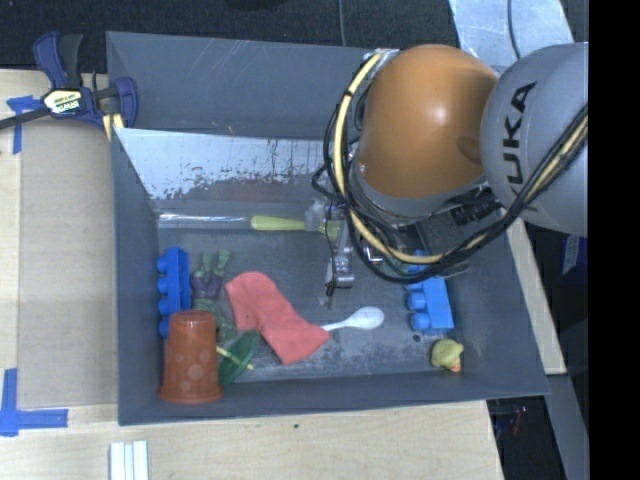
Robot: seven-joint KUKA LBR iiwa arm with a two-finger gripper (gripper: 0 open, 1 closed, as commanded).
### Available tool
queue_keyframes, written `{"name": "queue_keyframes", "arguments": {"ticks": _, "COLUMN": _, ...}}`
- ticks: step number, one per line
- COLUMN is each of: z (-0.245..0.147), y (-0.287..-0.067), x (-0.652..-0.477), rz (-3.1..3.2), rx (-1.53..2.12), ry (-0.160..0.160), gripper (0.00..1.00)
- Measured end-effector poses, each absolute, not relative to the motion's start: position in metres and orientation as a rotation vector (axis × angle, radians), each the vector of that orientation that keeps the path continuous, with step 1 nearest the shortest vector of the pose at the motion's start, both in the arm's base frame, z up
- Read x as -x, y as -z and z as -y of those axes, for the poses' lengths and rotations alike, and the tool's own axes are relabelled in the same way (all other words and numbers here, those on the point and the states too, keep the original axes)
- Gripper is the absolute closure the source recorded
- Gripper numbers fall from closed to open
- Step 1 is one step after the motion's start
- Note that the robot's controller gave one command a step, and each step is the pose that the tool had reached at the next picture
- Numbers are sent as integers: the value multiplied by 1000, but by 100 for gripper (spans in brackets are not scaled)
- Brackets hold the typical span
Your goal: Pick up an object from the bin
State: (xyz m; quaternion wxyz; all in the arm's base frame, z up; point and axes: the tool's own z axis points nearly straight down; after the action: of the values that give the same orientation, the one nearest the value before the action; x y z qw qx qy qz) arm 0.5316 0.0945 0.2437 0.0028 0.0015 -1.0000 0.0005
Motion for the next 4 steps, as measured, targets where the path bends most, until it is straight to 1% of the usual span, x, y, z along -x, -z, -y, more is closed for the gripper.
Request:
{"name": "queue_keyframes", "arguments": {"ticks": 1, "z": -94, "y": -248, "x": -533, "rz": 3145, "rx": 0, "ry": 1, "gripper": 0}}
{"name": "queue_keyframes", "arguments": {"ticks": 2, "z": -78, "y": -165, "x": -516, "rz": 3147, "rx": 102, "ry": 2, "gripper": 0}}
{"name": "queue_keyframes", "arguments": {"ticks": 3, "z": -72, "y": -160, "x": -485, "rz": 3147, "rx": 217, "ry": 5, "gripper": 0}}
{"name": "queue_keyframes", "arguments": {"ticks": 4, "z": -84, "y": -124, "x": -490, "rz": 3100, "rx": 531, "ry": 3, "gripper": 0}}
